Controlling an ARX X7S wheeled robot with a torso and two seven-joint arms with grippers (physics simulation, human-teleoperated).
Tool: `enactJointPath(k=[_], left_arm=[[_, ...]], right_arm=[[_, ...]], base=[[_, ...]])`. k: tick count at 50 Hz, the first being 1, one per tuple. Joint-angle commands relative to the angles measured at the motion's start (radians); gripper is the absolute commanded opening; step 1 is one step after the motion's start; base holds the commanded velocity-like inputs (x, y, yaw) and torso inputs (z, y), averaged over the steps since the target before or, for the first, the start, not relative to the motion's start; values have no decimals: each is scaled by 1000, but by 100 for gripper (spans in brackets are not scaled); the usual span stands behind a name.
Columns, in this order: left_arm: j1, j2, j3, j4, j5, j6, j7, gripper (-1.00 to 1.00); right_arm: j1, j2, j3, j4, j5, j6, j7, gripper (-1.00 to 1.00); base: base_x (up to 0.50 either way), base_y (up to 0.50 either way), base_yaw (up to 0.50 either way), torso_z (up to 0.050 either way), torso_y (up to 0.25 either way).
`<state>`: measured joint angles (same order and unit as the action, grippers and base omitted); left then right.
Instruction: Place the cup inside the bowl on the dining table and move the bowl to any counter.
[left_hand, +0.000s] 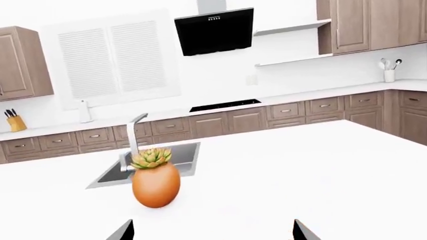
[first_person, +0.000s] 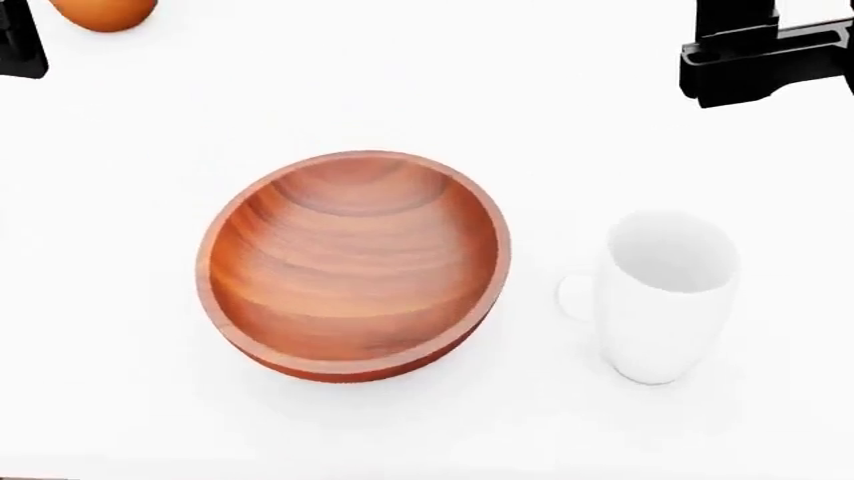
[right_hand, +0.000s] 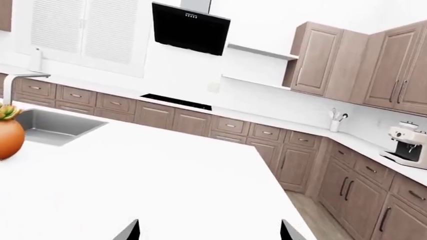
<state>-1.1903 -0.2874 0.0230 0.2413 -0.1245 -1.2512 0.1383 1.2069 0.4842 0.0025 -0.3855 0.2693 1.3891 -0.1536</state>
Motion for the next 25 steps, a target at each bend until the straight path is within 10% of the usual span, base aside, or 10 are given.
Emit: enactJointPath(k=[1, 25], left_arm=[[11, 5, -6, 2, -3, 23, 6, 100], [41, -7, -18, -4, -13, 32, 5, 100]], right_arm=[[1, -1, 4, -1, -4, 7, 2, 100], [21, -10, 16, 8, 13, 76, 10, 100]], base=[[348, 0, 0, 0, 0], [164, 0, 0, 0, 0]])
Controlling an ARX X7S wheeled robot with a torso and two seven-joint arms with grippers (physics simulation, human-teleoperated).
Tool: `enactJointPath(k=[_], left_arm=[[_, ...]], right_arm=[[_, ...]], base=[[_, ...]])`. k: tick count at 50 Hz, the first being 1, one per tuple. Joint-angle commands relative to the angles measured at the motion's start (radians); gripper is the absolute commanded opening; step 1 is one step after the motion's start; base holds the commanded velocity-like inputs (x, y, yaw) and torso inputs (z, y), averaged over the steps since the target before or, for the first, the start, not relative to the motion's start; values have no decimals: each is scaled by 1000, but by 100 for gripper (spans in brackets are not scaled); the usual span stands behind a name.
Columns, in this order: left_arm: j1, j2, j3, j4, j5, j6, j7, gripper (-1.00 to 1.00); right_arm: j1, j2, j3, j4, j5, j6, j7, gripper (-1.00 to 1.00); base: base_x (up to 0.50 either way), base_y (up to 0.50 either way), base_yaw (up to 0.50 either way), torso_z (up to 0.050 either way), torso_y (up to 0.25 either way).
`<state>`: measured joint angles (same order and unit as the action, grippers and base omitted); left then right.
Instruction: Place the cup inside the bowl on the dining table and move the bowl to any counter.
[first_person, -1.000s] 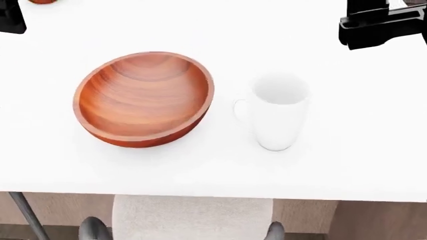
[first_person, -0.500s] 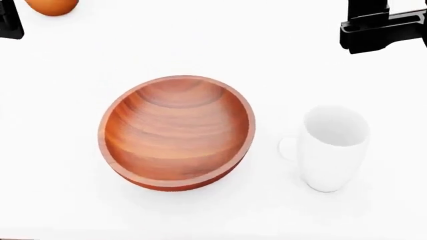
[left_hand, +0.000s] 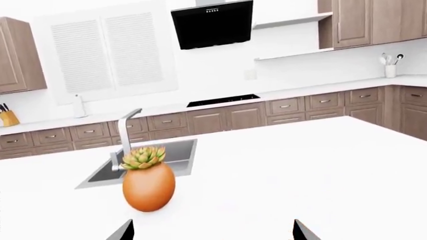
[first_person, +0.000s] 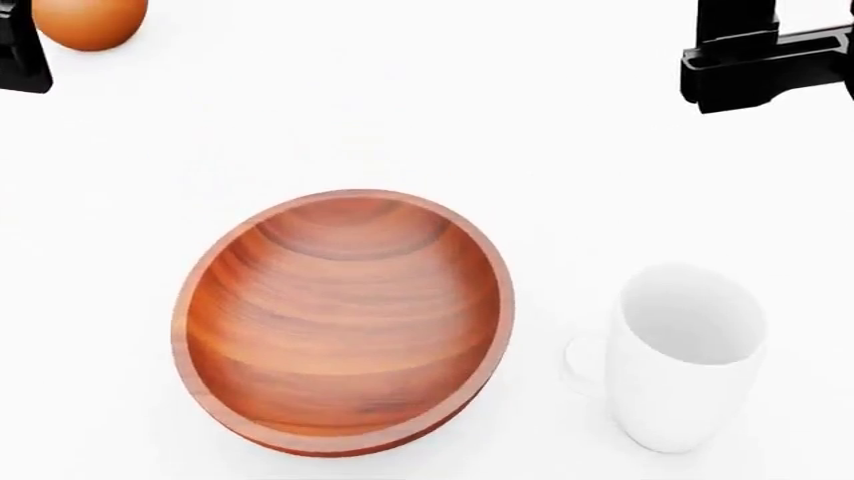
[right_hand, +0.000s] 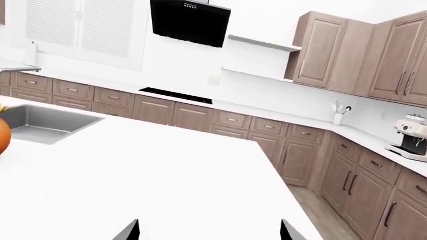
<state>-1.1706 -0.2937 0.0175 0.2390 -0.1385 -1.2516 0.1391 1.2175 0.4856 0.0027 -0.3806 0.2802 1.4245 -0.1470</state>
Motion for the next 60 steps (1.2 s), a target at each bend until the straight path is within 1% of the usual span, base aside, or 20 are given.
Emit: enactJointPath(k=[1, 5, 12, 13, 14, 15, 16, 17, 18, 19, 20, 21, 24, 29, 33, 37, 46, 49, 56, 60], left_arm=[[29, -4, -12, 3, 2, 32, 4, 100], [44, -4, -15, -6, 1, 45, 3, 100], [55, -8, -18, -19, 1, 62, 3, 100], [63, -6, -18, -16, 1, 64, 0, 100], [67, -3, -17, -14, 2, 65, -4, 100], [76, 0, -17, -8, 4, 65, -8, 100], [80, 1, -19, -6, 4, 65, -11, 100], [79, -4, -21, -11, 3, 69, -7, 100], [79, -3, -21, -11, 3, 68, -8, 100], [80, 3, -21, -7, 4, 67, -14, 100], [80, 0, -23, 3, 3, 63, -13, 100], [80, -8, -29, 8, -1, 61, -8, 100], [88, -14, -32, 12, -4, 61, -4, 100], [90, -14, -35, 10, -4, 64, -7, 100], [103, -15, -37, 7, -5, 72, -7, 100], [101, -14, -34, 8, -8, 70, -7, 100], [118, 0, -27, 22, -9, 63, -20, 100], [120, 3, -25, 26, -10, 60, -21, 100], [128, 1, -27, 31, -15, 57, -20, 100], [127, -19, -34, 12, -22, 65, -3, 100]], right_arm=[[15, -3, 4, 6, 10, 49, -7, 100], [38, 25, -40, 19, 39, 98, -43, 100], [36, 17, -25, 19, 41, 98, -31, 100], [-114, 161, 125, -131, 191, 146, 119, 100], [-264, 311, -25, -223, 341, -4, 269, 100], [-414, 461, -25, -276, 491, -154, 419, 100], [-476, 611, -31, -315, 641, -304, 569, 100], [-518, 678, -2, -343, 791, -454, 719, 100], [-549, 679, 13, -356, 941, -570, 869, 100], [-604, 668, 41, -375, 1091, -590, 915, 100], [-697, 638, 93, -393, 1241, -627, 914, 100], [-776, 596, 138, -414, 1232, -661, 892, 100], [-903, 522, 140, -443, 1097, -694, 830, 100], [-1040, 495, 226, -483, 1064, -746, 779, 100], [-1250, 441, 318, -539, 976, -789, 693, 100], [-1337, 413, 362, -559, 949, -805, 674, 100], [-1458, 351, 364, -580, 846, -818, 638, 100], [-1455, 348, 345, -560, 831, -806, 646, 100], [-1465, 369, 369, -555, 848, -790, 685, 100], [-1454, 371, 351, -541, 849, -778, 699, 100]], base=[[0, 0, 0, 0, 0], [0, 0, 0, 0, 0], [0, 0, 0, 0, 0], [0, 0, 0, 0, 0], [0, 0, 0, 0, 0], [0, 0, 0, 0, 0], [0, 0, 0, 0, 0], [0, 0, 0, 0, 0], [0, 0, 0, 0, 0], [0, 0, 0, 0, 0], [0, 0, 0, 0, 0], [0, 0, 0, 0, 0], [0, 0, 0, 0, 0], [0, 0, 0, 0, 0], [0, 0, 0, 0, 0], [0, 0, 0, 0, 0], [0, 0, 0, 0, 0], [0, 0, 0, 0, 0], [0, 0, 0, 0, 0], [0, 0, 0, 0, 0]])
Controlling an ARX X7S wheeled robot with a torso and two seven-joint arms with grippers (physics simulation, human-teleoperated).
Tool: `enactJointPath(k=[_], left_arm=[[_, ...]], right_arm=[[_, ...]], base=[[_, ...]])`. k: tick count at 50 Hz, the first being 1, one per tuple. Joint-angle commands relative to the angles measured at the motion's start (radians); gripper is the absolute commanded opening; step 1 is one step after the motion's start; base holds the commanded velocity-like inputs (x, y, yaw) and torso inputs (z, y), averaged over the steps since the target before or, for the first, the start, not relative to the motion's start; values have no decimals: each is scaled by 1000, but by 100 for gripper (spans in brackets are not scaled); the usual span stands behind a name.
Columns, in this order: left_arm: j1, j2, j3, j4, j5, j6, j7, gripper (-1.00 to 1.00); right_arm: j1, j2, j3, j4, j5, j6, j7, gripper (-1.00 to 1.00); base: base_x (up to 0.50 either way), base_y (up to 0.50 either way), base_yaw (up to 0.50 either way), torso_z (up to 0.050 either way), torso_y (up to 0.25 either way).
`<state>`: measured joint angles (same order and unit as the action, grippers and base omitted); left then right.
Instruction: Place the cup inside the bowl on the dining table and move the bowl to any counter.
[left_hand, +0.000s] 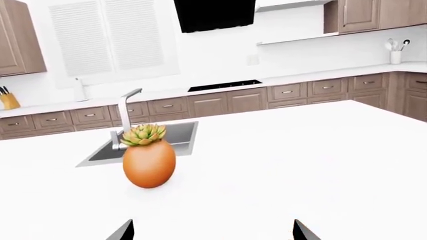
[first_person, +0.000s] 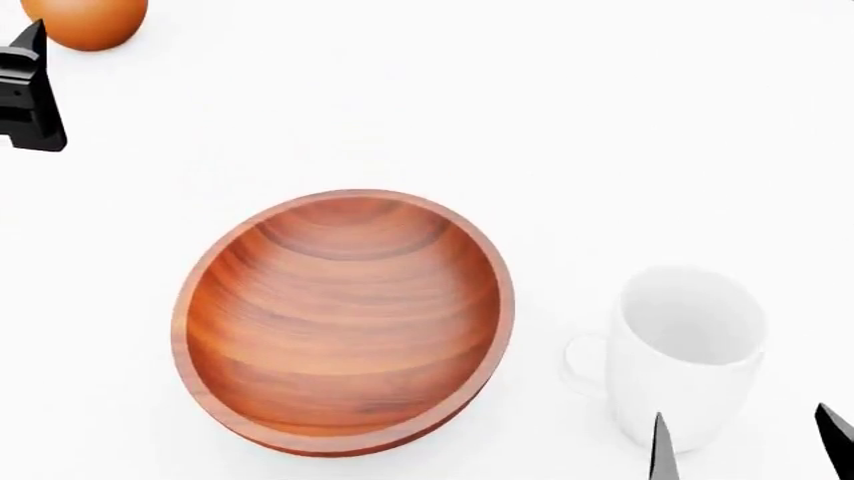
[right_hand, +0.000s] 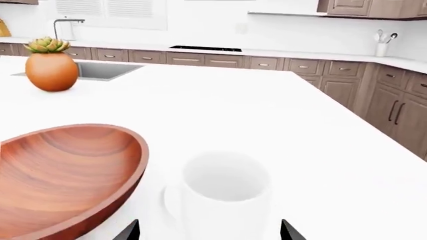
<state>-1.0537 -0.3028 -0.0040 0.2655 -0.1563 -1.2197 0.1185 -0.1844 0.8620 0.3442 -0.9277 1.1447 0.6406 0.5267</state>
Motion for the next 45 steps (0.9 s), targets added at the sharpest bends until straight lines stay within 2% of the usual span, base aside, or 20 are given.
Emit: enactJointPath(k=[1, 17, 40, 45], left_arm=[[17, -7, -11, -9, -4, 34, 15, 100], [14, -21, -14, -4, -8, 25, 13, 100], [29, -28, -16, 0, -13, 26, 8, 100], [38, -26, -16, 13, -12, 20, -1, 100]], right_arm=[[-39, -6, 5, 22, -2, 10, 34, 100], [283, -10, -233, 242, 22, 111, 33, 100], [448, -69, -361, 390, -44, 133, -5, 100], [439, -74, -369, 397, -42, 133, -14, 100]], base=[[0, 0, 0, 0, 0], [0, 0, 0, 0, 0], [0, 0, 0, 0, 0], [0, 0, 0, 0, 0]])
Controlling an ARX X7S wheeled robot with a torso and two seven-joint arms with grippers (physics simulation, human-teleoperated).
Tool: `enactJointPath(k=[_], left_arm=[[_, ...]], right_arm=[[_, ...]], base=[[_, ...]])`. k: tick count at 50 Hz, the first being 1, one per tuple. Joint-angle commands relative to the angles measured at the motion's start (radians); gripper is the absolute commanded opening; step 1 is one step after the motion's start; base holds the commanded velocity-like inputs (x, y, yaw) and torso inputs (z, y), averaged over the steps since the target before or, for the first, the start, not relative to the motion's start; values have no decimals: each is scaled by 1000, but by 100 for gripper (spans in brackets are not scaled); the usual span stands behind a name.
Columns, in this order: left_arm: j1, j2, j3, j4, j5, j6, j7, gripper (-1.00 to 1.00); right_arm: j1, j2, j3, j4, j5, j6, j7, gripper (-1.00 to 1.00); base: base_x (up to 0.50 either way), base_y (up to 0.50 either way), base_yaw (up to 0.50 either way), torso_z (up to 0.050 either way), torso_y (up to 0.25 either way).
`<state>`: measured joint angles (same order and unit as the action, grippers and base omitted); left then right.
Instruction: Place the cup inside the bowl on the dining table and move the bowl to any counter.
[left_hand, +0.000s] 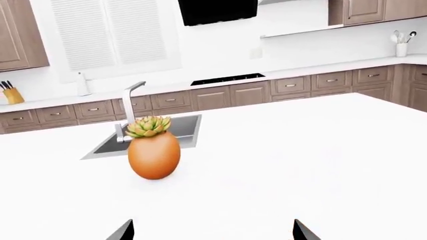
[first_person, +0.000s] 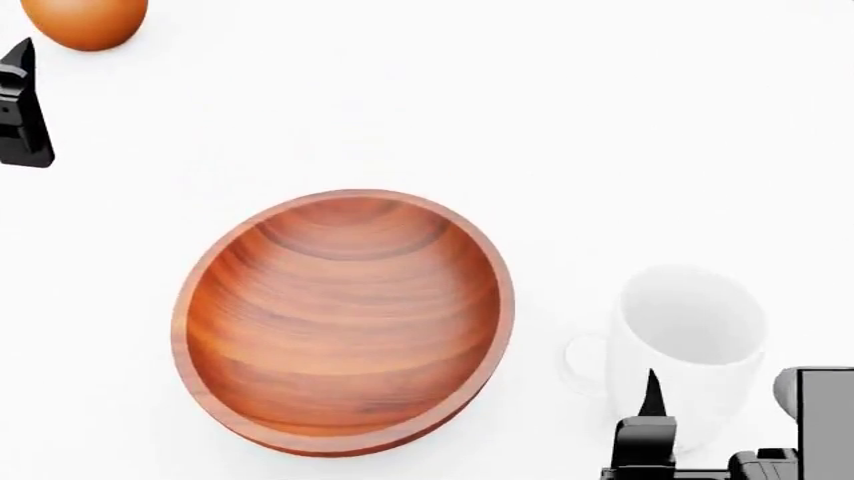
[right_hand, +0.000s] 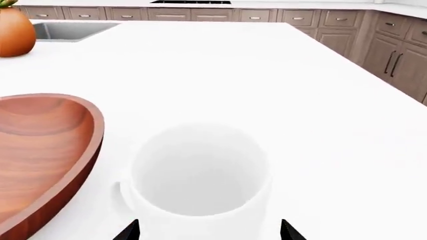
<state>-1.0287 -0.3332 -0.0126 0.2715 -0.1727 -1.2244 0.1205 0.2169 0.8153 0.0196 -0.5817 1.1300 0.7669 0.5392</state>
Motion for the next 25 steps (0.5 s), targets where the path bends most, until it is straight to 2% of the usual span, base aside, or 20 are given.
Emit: enactJointPath(k=[1, 25], left_arm=[[14, 6, -9, 9, 5, 24, -5, 100], [15, -12, -15, -8, -5, 34, 2, 100]], right_arm=[[31, -29, -44, 51, -25, 4, -29, 100], [45, -56, -79, 109, -40, -7, -65, 100]], base=[[0, 0, 0, 0, 0], [0, 0, 0, 0, 0]])
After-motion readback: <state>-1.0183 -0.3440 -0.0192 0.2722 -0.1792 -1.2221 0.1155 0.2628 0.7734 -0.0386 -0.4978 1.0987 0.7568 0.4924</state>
